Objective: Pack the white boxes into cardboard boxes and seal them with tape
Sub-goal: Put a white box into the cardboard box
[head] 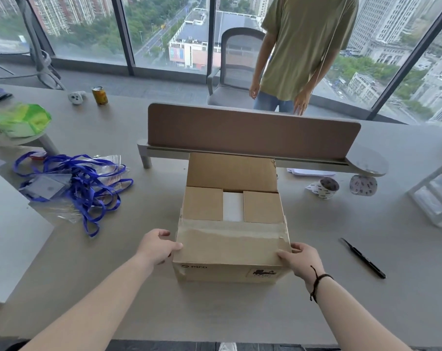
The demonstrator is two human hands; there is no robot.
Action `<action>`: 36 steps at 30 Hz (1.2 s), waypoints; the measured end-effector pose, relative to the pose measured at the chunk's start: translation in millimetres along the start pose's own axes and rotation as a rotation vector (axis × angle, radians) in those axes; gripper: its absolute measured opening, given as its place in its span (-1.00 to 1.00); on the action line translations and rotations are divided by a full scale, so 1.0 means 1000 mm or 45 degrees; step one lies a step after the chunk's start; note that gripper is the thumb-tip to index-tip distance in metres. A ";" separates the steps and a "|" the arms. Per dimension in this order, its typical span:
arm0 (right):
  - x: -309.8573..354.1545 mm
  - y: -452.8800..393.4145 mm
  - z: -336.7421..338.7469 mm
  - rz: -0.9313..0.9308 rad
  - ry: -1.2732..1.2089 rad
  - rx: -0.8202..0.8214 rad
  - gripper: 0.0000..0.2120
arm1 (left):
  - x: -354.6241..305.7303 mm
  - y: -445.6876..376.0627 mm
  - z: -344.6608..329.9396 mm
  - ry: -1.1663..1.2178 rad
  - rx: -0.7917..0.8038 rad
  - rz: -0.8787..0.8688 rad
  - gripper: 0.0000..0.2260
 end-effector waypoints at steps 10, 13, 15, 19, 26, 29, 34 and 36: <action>0.120 -0.091 0.009 0.199 -0.111 0.048 -0.44 | -0.094 -0.057 -0.035 0.113 0.076 -0.166 -0.41; 0.134 -0.122 0.001 0.117 -0.179 0.153 -0.45 | -0.119 -0.076 -0.043 0.148 0.090 -0.144 -0.43; 0.136 -0.136 -0.003 0.063 -0.275 0.191 -0.47 | -0.126 -0.088 -0.049 0.203 0.128 -0.101 -0.45; 0.138 -0.142 0.004 0.025 -0.490 0.180 -0.54 | -0.129 -0.101 -0.051 0.369 0.097 -0.075 -0.59; 0.101 -0.125 0.003 0.074 -0.450 0.376 -0.57 | -0.111 -0.082 -0.032 0.361 0.038 -0.169 -0.65; 0.093 -0.110 -0.003 0.325 -0.199 0.397 -0.79 | -0.097 -0.074 -0.036 0.172 0.157 -0.334 -0.81; 0.088 -0.089 -0.025 0.652 0.342 0.271 -0.54 | -0.070 -0.062 -0.053 -0.380 0.279 -0.624 -0.47; 0.089 -0.087 -0.024 0.686 0.474 0.189 -0.55 | -0.069 -0.061 -0.055 -0.449 0.264 -0.689 -0.49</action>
Point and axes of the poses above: each hand's wrist, its own y-axis away from the middle knuckle, its own z-axis out of the back of the hand, x = y × z, the point moved 9 cm from there along -y, towards the middle knuckle, and after that the axes turned 7 degrees about y, right-handed, at the moved point
